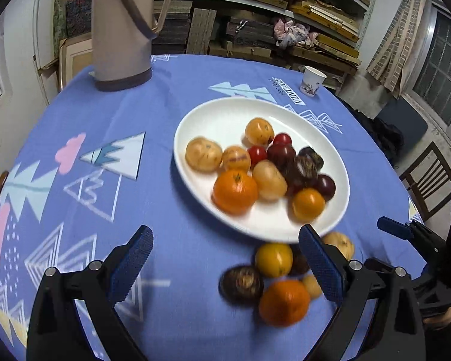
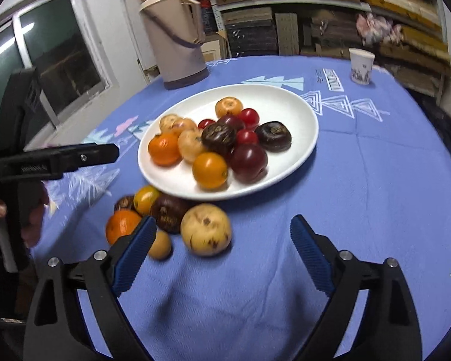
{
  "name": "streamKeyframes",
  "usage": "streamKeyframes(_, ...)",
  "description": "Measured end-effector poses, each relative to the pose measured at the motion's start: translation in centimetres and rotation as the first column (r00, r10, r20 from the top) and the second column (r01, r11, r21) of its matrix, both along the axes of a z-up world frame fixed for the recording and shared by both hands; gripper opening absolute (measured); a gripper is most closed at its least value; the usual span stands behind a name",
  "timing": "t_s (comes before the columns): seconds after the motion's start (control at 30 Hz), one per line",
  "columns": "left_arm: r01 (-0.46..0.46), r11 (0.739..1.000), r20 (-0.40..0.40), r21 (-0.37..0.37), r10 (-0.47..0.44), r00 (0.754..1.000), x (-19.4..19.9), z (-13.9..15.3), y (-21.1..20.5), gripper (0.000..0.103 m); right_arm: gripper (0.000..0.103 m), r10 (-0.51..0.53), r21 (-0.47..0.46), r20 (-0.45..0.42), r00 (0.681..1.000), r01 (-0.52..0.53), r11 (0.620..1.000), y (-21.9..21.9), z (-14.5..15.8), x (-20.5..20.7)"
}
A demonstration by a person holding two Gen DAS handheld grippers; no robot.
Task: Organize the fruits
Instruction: 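Withdraw both open tools from the plate toward the fruit pile, then grasp a mandarin with the left tool while the right tool grasps a large tan fruit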
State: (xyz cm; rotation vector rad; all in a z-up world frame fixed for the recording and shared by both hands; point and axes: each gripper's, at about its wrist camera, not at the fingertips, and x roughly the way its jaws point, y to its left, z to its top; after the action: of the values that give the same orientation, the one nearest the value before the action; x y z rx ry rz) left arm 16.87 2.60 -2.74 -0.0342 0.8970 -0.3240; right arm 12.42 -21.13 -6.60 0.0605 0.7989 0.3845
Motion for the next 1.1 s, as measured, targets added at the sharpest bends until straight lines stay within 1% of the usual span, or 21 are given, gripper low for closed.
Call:
streamKeyframes(0.07, -0.026, 1.000, 0.004, -0.010, 0.026, 1.000, -0.7, -0.4, 0.7, 0.098, 0.088, 0.008, -0.015, -0.008, 1.000, -0.008, 1.000, 0.4, -0.5, -0.3)
streamKeyframes(0.13, -0.030, 0.999, -0.007, -0.023, 0.030, 1.000, -1.2, -1.0, 1.1, 0.098, 0.088, 0.013, -0.027, -0.018, 1.000, -0.013, 1.000, 0.8, -0.8, -0.3)
streamKeyframes(0.2, -0.034, 0.999, -0.012, -0.014, 0.034, 0.999, -1.5, -1.4, 1.3, 0.098, 0.086, 0.015, -0.032, -0.023, 1.000, -0.015, 0.999, 1.1, -1.0, -0.2)
streamKeyframes(0.27, -0.037, 0.999, -0.021, 0.001, 0.037, 0.999, -1.7, -2.0, 1.4, 0.098, 0.078, 0.012, -0.037, -0.034, 0.999, -0.014, 0.999, 1.3, -1.2, 0.2)
streamKeyframes(0.33, -0.036, 0.999, -0.038, -0.006, 0.036, 0.999, -1.7, -2.5, 1.6, 0.098, 0.073, 0.025, -0.042, -0.047, 0.999, -0.027, 0.999, 1.7, -1.6, 0.5)
streamKeyframes(0.37, -0.037, 0.999, -0.046, -0.013, 0.036, 0.998, -1.8, -2.7, 1.8, 0.098, 0.070, 0.029, -0.065, -0.055, 0.998, -0.033, 0.997, 2.1, -1.8, 0.8)
streamKeyframes(0.43, -0.036, 0.999, -0.055, -0.016, 0.035, 0.998, -1.9, -3.1, 2.0, 0.098, 0.069, 0.027, -0.115, -0.063, 0.998, -0.035, 0.993, 2.8, -2.2, 1.3)
streamKeyframes(0.5, -0.035, 0.999, -0.061, -0.004, 0.034, 0.998, -2.0, -3.3, 2.0, 0.098, 0.068, 0.032, -0.122, -0.069, 0.997, -0.041, 0.992, 3.2, -2.4, 1.8)
streamKeyframes(0.6, -0.035, 0.999, -0.060, 0.010, 0.035, 0.998, -2.1, -3.3, 2.2, 0.098, 0.057, 0.051, -0.115, -0.086, 0.995, -0.061, 0.991, 3.7, -2.6, 2.7)
streamKeyframes(0.63, -0.035, 0.999, -0.058, 0.013, 0.036, 0.998, -2.1, -3.3, 2.2, 0.098, 0.049, 0.052, -0.114, -0.096, 0.994, -0.063, 0.991, 3.8, -2.8, 3.0)
streamKeyframes(0.67, -0.037, 0.999, -0.057, 0.014, 0.037, 0.998, -2.1, -3.3, 2.3, 0.098, 0.045, 0.043, -0.119, -0.097, 0.994, -0.054, 0.991, 3.8, -2.8, 3.2)
streamKeyframes(0.77, -0.041, 0.999, -0.063, 0.015, 0.042, 0.997, -2.1, -3.4, 2.6, 0.098, 0.044, 0.048, -0.095, -0.097, 0.994, -0.057, 0.994, 3.6, -2.8, 3.5)
streamKeyframes(0.87, -0.038, 0.999, -0.068, 0.018, 0.040, 0.997, -2.1, -3.5, 2.7, 0.098, 0.044, 0.043, -0.049, -0.102, 0.994, -0.048, 0.998, 2.9, -2.9, 3.2)
streamKeyframes(0.97, -0.013, 1.000, -0.061, 0.014, 0.014, 0.998, -2.7, -3.3, 2.4, 0.098, 0.044, 0.031, -0.014, -0.099, 0.995, -0.033, 0.999, 2.0, -2.6, 2.4)
streamKeyframes(1.1, 0.031, 0.999, -0.060, 0.003, -0.031, 0.998, -3.5, -3.0, 1.2, 0.098, 0.044, 0.012, 0.010, -0.093, 0.996, -0.011, 1.000, 0.7, -2.3, 1.4)
